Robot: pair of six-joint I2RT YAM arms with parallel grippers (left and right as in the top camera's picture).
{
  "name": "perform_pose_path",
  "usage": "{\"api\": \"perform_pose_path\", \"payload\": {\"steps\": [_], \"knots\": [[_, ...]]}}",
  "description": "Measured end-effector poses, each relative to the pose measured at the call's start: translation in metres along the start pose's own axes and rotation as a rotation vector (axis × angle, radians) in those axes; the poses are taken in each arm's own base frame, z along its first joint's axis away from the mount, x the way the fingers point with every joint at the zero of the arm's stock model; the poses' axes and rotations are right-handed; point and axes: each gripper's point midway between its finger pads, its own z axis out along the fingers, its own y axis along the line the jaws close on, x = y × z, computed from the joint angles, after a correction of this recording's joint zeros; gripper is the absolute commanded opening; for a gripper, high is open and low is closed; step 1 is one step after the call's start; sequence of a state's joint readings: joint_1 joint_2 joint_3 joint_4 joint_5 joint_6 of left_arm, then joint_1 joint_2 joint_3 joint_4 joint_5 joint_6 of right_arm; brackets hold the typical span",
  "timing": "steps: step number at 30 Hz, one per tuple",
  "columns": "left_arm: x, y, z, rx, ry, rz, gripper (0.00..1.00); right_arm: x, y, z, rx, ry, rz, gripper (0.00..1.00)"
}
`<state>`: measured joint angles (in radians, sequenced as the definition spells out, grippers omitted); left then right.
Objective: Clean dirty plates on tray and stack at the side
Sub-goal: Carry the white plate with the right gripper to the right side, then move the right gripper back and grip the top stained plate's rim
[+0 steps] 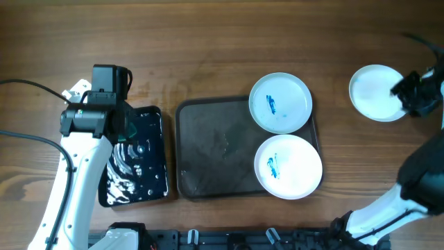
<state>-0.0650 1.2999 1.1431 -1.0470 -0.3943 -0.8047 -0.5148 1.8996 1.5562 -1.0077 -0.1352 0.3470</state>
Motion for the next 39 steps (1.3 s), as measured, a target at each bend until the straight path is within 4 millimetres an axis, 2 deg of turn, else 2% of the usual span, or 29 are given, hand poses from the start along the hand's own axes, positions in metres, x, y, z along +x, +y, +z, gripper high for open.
{"api": "perform_pose_path", "payload": {"steps": [1, 2, 3, 4, 7, 8, 9, 11, 14, 16, 23, 25, 27, 29, 34, 35, 39], "knots": [[0.0, 0.0, 0.0, 0.0, 0.0, 0.0, 0.04, 0.005, 0.02, -0.012, -0.047, -0.017, -0.062, 0.48], [0.0, 0.0, 0.0, 0.0, 0.0, 0.0, 0.04, 0.016, 0.049, -0.023, -0.103, -0.025, -0.171, 0.52], [0.0, 0.0, 0.0, 0.0, 0.0, 0.0, 0.04, 0.029, 0.072, -0.024, -0.137, -0.014, -0.277, 0.59], [0.0, 0.0, 0.0, 0.0, 0.0, 0.0, 0.04, 0.042, 0.089, -0.022, -0.154, 0.0, -0.36, 0.59], [0.0, 0.0, 0.0, 0.0, 0.0, 0.0, 0.04, 0.089, 0.141, -0.008, -0.202, 0.072, -0.614, 0.51], [0.0, 0.0, 0.0, 0.0, 0.001, 0.0, 0.04, 0.112, 0.157, 0.004, -0.212, 0.114, -0.718, 0.49], [0.0, 0.0, 0.0, 0.001, 0.001, 0.0, 0.04, 0.126, 0.166, 0.015, -0.215, 0.146, -0.782, 0.48], [0.0, 0.0, 0.0, 0.002, 0.002, 0.0, 0.04, 0.141, 0.177, 0.038, -0.213, 0.184, -0.855, 0.47], [0.001, 0.0, 0.0, 0.002, 0.003, 0.0, 0.04, 0.14, 0.183, 0.062, -0.218, 0.179, -0.881, 0.49], [0.001, 0.0, 0.0, 0.002, 0.003, 0.0, 0.04, 0.136, 0.185, 0.07, -0.222, 0.166, -0.89, 0.49], [0.001, 0.0, 0.0, 0.002, 0.003, 0.0, 0.04, 0.133, 0.186, 0.076, -0.229, 0.155, -0.929, 0.5], [0.001, 0.0, 0.0, 0.002, 0.003, 0.0, 0.04, 0.139, 0.18, 0.086, -0.214, 0.194, -0.922, 0.46], [0.001, 0.0, 0.0, 0.002, 0.003, 0.0, 0.04, 0.148, 0.172, 0.102, -0.202, 0.25, -0.913, 0.36], [0.001, 0.0, 0.0, 0.002, 0.003, 0.0, 0.04, 0.15, 0.172, 0.102, -0.212, 0.257, -0.905, 0.27], [0.001, 0.0, 0.0, 0.002, 0.003, 0.0, 0.04, 0.145, 0.174, 0.101, -0.227, 0.243, -0.879, 0.13], [0.001, 0.0, 0.0, 0.002, 0.003, 0.0, 0.04, 0.144, 0.174, 0.101, -0.228, 0.24, -0.878, 0.06], [0.001, 0.0, 0.0, 0.0, 0.005, 0.001, 0.04, 0.144, 0.175, 0.098, -0.232, 0.241, -0.855, 0.04]]}}
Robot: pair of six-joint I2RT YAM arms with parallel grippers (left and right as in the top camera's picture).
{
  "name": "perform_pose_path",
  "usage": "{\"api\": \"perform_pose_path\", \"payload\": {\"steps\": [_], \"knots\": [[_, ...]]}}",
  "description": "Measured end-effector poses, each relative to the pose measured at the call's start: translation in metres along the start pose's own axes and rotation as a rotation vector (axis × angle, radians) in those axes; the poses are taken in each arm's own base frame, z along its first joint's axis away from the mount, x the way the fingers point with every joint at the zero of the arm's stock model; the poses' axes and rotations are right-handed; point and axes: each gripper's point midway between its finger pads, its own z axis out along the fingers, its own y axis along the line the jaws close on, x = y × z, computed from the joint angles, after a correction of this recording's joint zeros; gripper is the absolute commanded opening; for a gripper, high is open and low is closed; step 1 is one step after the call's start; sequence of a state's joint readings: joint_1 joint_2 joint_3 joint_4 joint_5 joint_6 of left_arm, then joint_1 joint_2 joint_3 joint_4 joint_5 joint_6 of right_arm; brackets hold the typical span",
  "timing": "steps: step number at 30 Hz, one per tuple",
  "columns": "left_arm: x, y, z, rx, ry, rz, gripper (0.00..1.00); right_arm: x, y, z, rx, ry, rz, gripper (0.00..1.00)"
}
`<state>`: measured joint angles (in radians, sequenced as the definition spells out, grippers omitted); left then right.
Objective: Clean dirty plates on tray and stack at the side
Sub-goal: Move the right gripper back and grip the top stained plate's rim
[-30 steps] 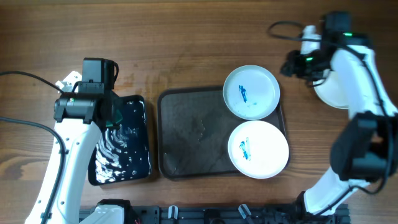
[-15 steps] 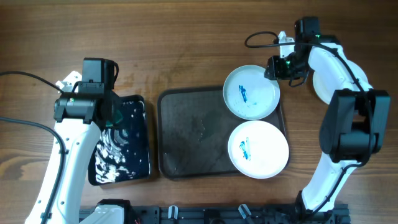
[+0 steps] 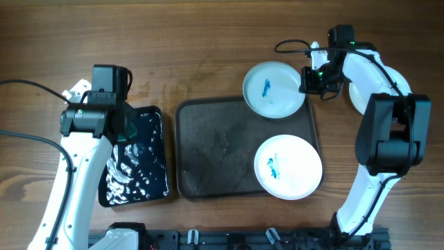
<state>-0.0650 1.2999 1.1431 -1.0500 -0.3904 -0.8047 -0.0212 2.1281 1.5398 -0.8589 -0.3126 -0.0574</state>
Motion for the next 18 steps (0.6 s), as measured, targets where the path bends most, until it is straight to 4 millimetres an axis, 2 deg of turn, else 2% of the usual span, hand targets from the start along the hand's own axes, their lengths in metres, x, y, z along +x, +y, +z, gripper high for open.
{"api": "perform_pose_path", "payload": {"steps": [6, 9, 18], "knots": [[0.0, 0.0, 0.0, -0.001, 0.0, 0.0, 0.04, 0.007, 0.001, 0.0, -0.002, 0.029, 0.034, 0.05], [0.0, 0.0, 0.0, 0.0, 0.001, 0.0, 0.04, 0.014, 0.01, 0.003, 0.004, 0.062, 0.022, 0.05], [0.002, -0.002, 0.0, 0.012, 0.014, 0.0, 0.04, 0.036, 0.104, 0.031, 0.011, 0.131, -0.237, 0.04]]}}
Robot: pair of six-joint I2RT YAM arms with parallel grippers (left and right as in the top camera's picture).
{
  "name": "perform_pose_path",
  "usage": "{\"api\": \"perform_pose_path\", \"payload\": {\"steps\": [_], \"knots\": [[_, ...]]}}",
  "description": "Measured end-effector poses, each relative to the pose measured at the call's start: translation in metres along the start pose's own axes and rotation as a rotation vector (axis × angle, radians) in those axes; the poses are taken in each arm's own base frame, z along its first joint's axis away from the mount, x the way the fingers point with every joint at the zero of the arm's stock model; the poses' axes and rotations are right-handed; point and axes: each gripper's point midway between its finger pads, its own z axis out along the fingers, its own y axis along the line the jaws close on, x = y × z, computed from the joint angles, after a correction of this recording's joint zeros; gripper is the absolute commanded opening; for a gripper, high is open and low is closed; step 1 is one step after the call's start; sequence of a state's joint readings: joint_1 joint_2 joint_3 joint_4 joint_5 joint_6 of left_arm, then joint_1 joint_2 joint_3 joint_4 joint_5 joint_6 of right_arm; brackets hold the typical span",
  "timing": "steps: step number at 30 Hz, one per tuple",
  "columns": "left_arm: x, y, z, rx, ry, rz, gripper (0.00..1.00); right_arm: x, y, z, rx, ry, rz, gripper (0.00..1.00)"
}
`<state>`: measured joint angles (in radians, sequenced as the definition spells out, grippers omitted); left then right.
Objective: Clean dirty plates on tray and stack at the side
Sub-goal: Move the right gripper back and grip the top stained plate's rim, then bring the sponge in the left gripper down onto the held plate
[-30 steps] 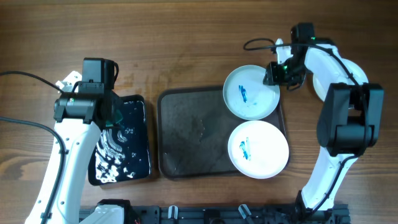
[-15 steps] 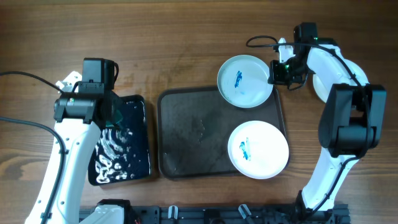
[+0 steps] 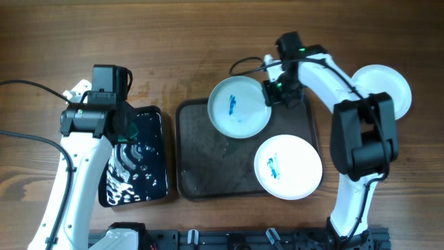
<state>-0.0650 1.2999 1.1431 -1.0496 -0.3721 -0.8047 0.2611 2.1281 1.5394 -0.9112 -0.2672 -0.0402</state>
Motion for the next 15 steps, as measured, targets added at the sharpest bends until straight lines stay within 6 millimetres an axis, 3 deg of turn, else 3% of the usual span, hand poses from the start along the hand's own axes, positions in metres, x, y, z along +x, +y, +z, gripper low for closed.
{"api": "perform_pose_path", "payload": {"steps": [9, 15], "knots": [[0.003, -0.006, 0.0, 0.032, 0.021, -0.004, 0.04, 0.021, 0.039, 0.021, 0.015, 0.074, -0.222, 0.05], [0.007, -0.019, -0.001, 0.098, 0.051, -0.014, 0.04, 0.021, 0.041, 0.022, 0.005, 0.055, -0.213, 0.05]]}}
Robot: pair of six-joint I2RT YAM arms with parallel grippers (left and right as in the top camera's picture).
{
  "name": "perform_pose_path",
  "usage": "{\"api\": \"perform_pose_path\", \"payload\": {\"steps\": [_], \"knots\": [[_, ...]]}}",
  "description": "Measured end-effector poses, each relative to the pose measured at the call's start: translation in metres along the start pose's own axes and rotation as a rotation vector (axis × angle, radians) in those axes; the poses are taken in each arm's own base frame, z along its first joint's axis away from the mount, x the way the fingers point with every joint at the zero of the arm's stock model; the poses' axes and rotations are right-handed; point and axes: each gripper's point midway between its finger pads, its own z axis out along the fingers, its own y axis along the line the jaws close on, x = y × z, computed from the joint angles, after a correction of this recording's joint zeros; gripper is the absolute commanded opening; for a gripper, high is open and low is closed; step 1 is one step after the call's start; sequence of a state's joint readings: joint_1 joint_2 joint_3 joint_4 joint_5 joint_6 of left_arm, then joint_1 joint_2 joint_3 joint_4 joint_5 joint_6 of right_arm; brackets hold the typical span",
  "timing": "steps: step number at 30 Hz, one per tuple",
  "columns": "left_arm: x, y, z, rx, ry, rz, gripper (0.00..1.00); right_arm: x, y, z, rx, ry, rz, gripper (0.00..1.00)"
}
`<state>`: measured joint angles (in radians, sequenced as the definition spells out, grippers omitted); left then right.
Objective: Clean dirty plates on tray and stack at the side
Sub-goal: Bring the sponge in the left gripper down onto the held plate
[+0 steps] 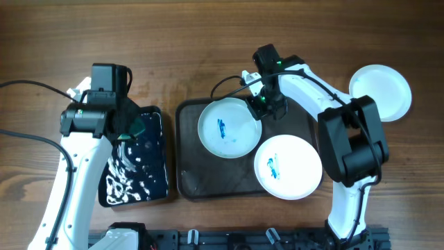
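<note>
A dark brown tray point(194, 177) lies mid-table. Over its left-centre is a white plate point(229, 128) with a blue smear, and my right gripper point(261, 105) is shut on its far right rim. A second smeared white plate point(288, 167) rests on the tray's near right corner. One clean white plate point(380, 92) lies on the wood at the far right. My left gripper point(130, 128) hovers over the black basin point(139, 167), shut on a green sponge point(134, 128) that peeks out below the wrist.
The black basin left of the tray holds dark water with white foam. Cables run across the left side of the table and over the right arm. The right arm reaches across the tray's far right corner.
My right gripper and the smeared plate it holds have moved left and toward the front, from the tray's far edge to its left-centre. The left arm has barely shifted.
At first my right gripper was at the clean plate on the far right, with both smeared plates on the tray's right side. Then it stood at the far plate's right rim. The plate was then over the tray's far middle, and is now left-centre.
</note>
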<state>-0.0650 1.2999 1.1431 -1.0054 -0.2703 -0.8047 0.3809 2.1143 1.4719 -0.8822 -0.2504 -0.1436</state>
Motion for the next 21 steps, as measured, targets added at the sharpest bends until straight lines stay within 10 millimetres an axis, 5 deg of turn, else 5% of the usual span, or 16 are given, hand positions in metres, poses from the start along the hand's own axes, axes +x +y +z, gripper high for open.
{"api": "perform_pose_path", "payload": {"steps": [11, 17, 21], "knots": [[0.043, -0.092, -0.016, 0.437, 0.273, 0.033, 0.04, 0.004, 0.018, 0.004, -0.11, 0.005, 0.051, 0.05], [0.118, -0.15, 0.007, 0.557, 0.49, 0.262, 0.04, 0.005, 0.02, 0.004, -0.118, 0.007, 0.052, 0.05], [0.18, -0.16, 0.024, 0.549, 0.63, 0.428, 0.04, 0.005, 0.02, 0.004, -0.118, 0.009, 0.059, 0.05]]}}
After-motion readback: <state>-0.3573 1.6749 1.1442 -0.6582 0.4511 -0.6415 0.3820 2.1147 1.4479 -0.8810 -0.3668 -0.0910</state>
